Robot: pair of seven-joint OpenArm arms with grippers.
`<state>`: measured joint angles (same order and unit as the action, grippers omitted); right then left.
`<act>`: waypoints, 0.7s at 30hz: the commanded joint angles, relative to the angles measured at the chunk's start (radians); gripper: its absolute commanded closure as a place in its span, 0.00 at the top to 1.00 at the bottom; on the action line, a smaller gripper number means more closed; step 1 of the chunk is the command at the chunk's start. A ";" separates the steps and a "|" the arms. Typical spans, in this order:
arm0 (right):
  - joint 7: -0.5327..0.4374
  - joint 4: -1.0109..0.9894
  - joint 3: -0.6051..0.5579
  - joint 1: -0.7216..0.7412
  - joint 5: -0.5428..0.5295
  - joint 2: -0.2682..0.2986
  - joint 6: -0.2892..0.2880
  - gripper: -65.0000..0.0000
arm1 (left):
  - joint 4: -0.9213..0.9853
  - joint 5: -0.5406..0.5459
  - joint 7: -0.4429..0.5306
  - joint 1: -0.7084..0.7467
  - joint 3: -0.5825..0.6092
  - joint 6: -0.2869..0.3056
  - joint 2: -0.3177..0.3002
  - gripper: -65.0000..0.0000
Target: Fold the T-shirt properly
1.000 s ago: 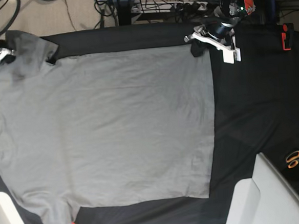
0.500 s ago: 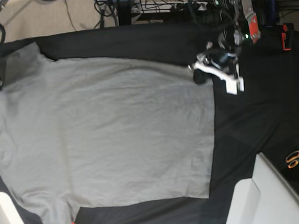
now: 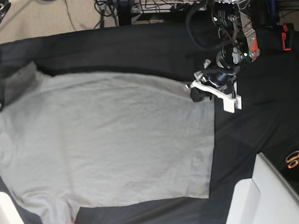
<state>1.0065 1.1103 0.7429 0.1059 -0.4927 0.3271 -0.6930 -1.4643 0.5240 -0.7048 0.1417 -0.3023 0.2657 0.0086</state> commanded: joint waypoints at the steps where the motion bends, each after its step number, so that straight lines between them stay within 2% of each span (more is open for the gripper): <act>1: -0.033 0.015 0.000 0.019 -0.017 0.023 -0.005 0.01 | -0.005 0.014 0.012 -0.023 -0.001 0.011 -0.003 0.00; 7: -0.145 -0.069 -0.047 0.047 -0.017 0.043 -0.005 0.01 | 0.047 0.011 0.012 -0.070 -0.001 0.011 -0.008 0.00; 16: -0.321 -0.279 -0.047 0.133 -0.017 0.086 -0.005 0.01 | 0.060 0.008 0.012 -0.118 -0.001 0.010 -0.009 0.00; 21: -0.366 -0.319 -0.049 0.171 -0.017 0.100 -0.005 0.01 | 0.119 0.008 0.015 -0.150 -0.004 0.008 -0.011 0.00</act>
<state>0.6682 0.7761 0.6914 0.2535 -0.4923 0.3923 -0.6926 -1.3293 0.5209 -0.7074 0.0051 -0.3042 0.2653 0.0021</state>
